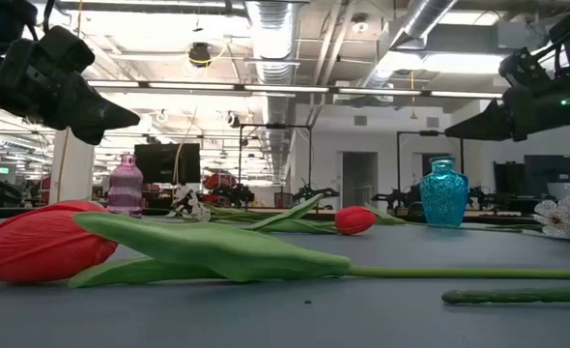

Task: Sort flowers into vase by color

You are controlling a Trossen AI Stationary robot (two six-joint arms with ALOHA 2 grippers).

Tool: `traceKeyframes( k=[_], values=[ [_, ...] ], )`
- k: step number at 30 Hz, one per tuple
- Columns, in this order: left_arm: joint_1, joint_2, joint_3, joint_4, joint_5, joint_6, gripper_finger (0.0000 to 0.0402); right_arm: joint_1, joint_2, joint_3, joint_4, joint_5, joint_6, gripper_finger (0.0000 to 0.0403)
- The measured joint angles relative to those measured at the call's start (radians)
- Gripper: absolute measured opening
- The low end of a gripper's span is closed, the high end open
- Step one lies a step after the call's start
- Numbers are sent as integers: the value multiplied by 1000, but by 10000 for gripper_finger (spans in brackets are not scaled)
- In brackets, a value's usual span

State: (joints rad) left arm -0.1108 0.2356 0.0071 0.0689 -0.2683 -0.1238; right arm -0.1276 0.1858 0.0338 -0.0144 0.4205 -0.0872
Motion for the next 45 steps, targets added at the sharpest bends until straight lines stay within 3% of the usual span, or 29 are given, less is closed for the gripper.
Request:
traceKeyframes(
  k=[17,22,26,31,36,42,45],
  values=[
    [0,0,0,3,-1,-5,2,0,0,0,0,0,0,62],
    [0,0,0,4,18,-154,2,0,0,0,0,0,0,62],
    [0,0,0,4,17,-167,2,0,0,0,0,0,0,62],
    [0,0,0,5,-79,-208,2,0,0,0,0,0,0,62],
    [0,5,0,69,-15,-201,2,2,0,-5,49,0,42,62],
    [0,158,24,212,1,-152,2,-13,4,-5,203,-7,203,62],
    [0,310,110,220,8,-121,2,-20,8,0,283,-104,229,62]
  ],
)
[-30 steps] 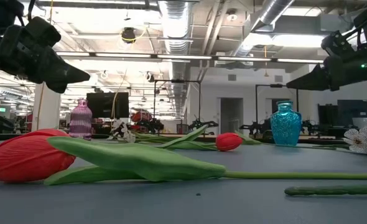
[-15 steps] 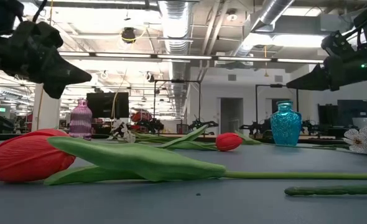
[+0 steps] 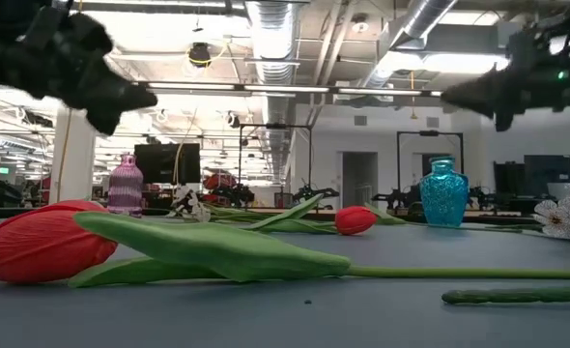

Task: Sort flowers into vase by color
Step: Put the top red flower into the violet vase

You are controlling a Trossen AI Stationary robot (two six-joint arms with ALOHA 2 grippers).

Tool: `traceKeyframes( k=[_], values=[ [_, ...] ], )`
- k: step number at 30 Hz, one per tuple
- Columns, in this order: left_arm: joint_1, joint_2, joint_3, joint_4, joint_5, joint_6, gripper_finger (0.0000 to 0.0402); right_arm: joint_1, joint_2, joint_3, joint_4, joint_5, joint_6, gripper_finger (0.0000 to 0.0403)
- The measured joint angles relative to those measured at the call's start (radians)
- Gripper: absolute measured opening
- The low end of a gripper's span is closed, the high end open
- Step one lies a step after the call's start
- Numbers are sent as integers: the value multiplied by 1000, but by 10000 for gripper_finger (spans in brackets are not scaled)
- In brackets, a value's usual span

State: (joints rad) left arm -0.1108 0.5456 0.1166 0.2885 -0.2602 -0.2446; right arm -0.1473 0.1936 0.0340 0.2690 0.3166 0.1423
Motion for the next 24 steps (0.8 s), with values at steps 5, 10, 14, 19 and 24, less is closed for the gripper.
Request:
traceKeyframes(
  k=[5,10,14,19,24],
  values=[
    [1,287,150,-18,35,124,2,18,49,46,-4,-162,19,62],
    [4,519,265,-1,45,216,14,100,174,137,-42,-198,27,62],
    [8,669,338,-2,43,263,52,192,300,233,-122,-199,26,62],
    [13,819,402,-9,23,321,128,296,423,302,-148,-191,26,62],
    [69,967,455,-1,90,329,185,377,544,313,-140,-184,62,62]
  ],
)
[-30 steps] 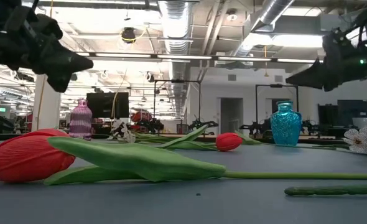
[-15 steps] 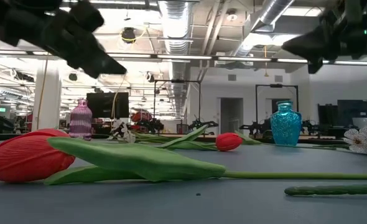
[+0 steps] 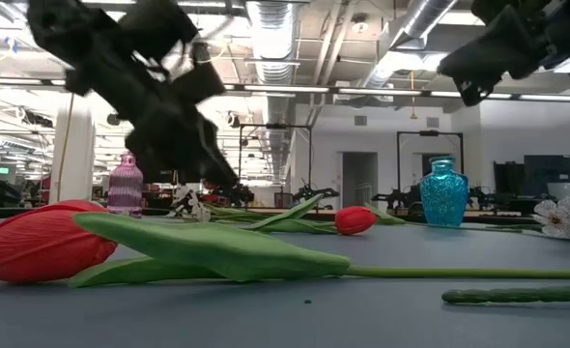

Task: Sort flowers into vase by color
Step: Put the top red flower into the violet vase

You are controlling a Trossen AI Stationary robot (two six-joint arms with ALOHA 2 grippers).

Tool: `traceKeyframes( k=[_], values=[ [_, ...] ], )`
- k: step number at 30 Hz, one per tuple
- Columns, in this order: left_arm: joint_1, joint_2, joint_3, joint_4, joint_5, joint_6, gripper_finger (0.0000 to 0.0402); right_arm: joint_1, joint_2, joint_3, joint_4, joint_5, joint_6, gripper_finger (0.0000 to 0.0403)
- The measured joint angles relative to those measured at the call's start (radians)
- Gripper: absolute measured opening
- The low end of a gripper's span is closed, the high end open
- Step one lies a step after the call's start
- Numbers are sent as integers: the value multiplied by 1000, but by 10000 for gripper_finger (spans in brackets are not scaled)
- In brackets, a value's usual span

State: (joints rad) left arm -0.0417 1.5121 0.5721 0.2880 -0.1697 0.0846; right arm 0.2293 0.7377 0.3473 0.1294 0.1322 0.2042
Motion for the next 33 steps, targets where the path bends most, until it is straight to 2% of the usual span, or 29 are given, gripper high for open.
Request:
traceKeyframes(
  k=[4,9,18,22,29,33],
  values=[
    [48,97,33,25,59,2,201,52,112,2,69,17,46,62],
    [80,172,58,22,106,2,200,99,223,2,162,24,58,62],
    [98,207,62,19,164,-6,190,115,286,2,224,27,53,62],
    [97,207,62,5,167,-8,147,115,281,2,233,27,50,62],
    [96,207,63,-22,167,-24,19,115,274,2,256,27,49,62],
    [97,188,60,9,163,-33,7,115,274,2,255,26,49,62]
  ],
)
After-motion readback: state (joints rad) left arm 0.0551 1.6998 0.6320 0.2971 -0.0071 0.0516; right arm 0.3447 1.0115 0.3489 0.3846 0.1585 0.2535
